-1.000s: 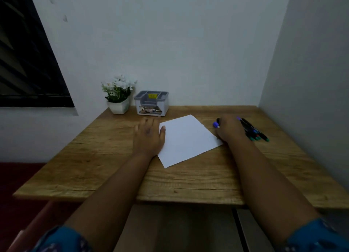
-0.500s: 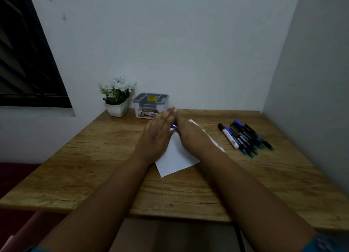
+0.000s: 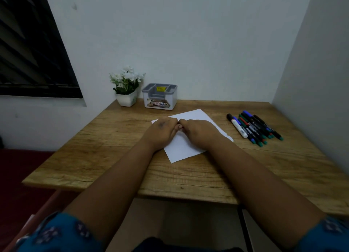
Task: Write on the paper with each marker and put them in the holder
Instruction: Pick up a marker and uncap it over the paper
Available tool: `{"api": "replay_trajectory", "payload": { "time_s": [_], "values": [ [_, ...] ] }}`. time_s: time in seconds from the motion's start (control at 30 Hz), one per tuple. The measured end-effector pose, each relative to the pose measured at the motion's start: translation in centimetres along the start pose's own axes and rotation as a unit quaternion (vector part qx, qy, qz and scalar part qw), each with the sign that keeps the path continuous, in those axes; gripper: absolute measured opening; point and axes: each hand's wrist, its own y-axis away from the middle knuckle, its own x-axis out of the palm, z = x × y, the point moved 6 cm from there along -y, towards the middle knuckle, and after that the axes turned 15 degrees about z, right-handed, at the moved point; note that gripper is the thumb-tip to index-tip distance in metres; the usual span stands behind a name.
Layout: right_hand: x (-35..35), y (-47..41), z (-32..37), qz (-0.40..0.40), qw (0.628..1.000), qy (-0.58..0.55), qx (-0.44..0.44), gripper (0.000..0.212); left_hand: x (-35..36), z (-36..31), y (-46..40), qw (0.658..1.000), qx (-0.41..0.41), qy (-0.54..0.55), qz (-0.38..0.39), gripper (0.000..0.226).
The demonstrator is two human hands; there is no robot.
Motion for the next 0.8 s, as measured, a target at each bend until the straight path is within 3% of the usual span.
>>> {"api": "replay_trajectory", "payload": {
  "time_s": [0.13,0.2,0.27,0.37,0.43,0.53,0.57,0.6,0.7,0.8],
  "values": [
    [-0.7,0.0,-1.0,-0.010,1.000,0.001,0.021,0.038,-0.5,0.2,0.4,0.999,-0.038,0.020,-0.010,0.041],
    [-0.8,0.1,-1.8,-0.025,0.994,-0.102,0.022,0.048,-0.4,1.3,0.6,0.994,-0.086,0.063,-0.015,0.043],
    [-1.3,0.4,-2.4,-0.094,0.975,-0.201,0.001,0.056,-0.8,2.6,1.0,0.985,-0.132,0.099,-0.044,0.037],
    [-2.1,0.9,-3.7,-0.197,0.931,-0.306,0.001,0.029,-1.1,4.9,1.5,0.968,-0.196,0.152,-0.039,0.023],
    [-1.3,0.6,-4.5,-0.201,0.854,-0.479,0.036,0.021,-0.5,6.1,1.7,0.959,-0.225,0.172,0.012,0.021],
    [0.9,-0.6,-3.8,-0.110,0.663,-0.739,0.031,0.030,-0.6,6.4,2.0,0.950,-0.225,0.212,0.036,0.022],
    [1.3,-1.0,-3.5,-0.087,0.635,-0.767,0.025,0.033,-0.7,6.2,2.1,0.946,-0.222,0.235,0.034,0.024],
    [1.4,-1.4,-3.2,-0.075,0.643,-0.762,0.023,0.036,-0.9,6.0,2.2,0.940,-0.222,0.255,0.033,0.026],
    [0.8,-2.5,-2.5,-0.078,0.730,-0.677,0.045,0.023,-1.1,5.9,2.5,0.927,-0.230,0.291,0.049,0.030],
    [-0.1,-4.0,-0.8,-0.038,0.738,-0.673,0.024,0.039,-0.8,6.3,2.8,0.903,-0.239,0.349,0.079,0.038]
  ]
}}
